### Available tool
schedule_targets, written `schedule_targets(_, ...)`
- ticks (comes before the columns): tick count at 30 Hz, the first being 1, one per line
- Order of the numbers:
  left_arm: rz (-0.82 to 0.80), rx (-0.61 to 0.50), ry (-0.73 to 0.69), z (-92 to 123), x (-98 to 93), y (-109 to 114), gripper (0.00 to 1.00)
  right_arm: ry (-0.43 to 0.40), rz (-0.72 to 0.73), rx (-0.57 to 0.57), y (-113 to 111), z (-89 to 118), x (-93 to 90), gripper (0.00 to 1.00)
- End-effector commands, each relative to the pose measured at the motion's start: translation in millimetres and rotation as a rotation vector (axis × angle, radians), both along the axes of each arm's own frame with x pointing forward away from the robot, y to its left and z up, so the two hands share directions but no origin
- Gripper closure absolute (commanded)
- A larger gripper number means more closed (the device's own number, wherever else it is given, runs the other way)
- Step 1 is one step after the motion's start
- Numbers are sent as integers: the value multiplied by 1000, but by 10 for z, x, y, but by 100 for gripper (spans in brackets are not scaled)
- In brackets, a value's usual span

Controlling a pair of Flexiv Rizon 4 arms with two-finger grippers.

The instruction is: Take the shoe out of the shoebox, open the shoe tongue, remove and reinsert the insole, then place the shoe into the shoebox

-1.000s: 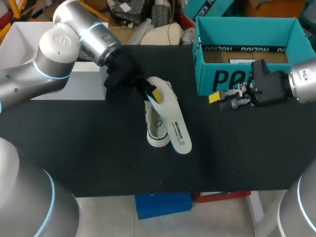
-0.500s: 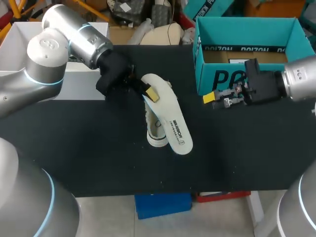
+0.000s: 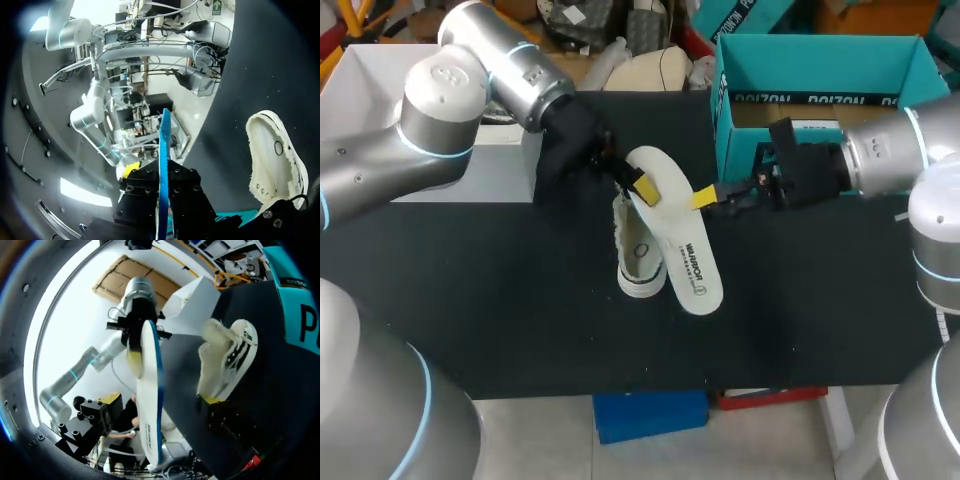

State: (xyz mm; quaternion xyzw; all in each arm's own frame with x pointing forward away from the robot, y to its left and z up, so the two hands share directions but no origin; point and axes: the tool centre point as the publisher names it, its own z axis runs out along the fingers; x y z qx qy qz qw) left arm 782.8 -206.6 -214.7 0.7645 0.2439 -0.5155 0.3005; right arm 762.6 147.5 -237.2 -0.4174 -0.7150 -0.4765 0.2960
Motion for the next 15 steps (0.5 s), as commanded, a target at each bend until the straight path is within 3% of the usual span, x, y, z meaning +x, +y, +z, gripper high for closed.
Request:
schedule_targets(1, -42, 2, -7, -1, 105, -69, 100, 6, 7, -3, 104, -50, -21, 9)
schedule_targets(3, -48, -7, -22, 0, 147, -83, 100, 8, 10, -4, 124, -65, -49, 12)
schedule_targets(5, -55, -19, -14, 11, 162, -96, 100, 10, 13, -4, 138, -72, -69, 29)
schedule_targets(9, -68, -17, -15, 21, 161, -123, 100, 5, 19, -5, 142, -77, -78, 38)
schedule_targets(14, -76, -11, -5, -17, 125, -143, 100, -9, 9, -12, 132, -63, -58, 94)
schedule_targets(15, -75, -11, -2, -21, 121, -143, 83, -12, 8, -16, 133, -59, -53, 100)
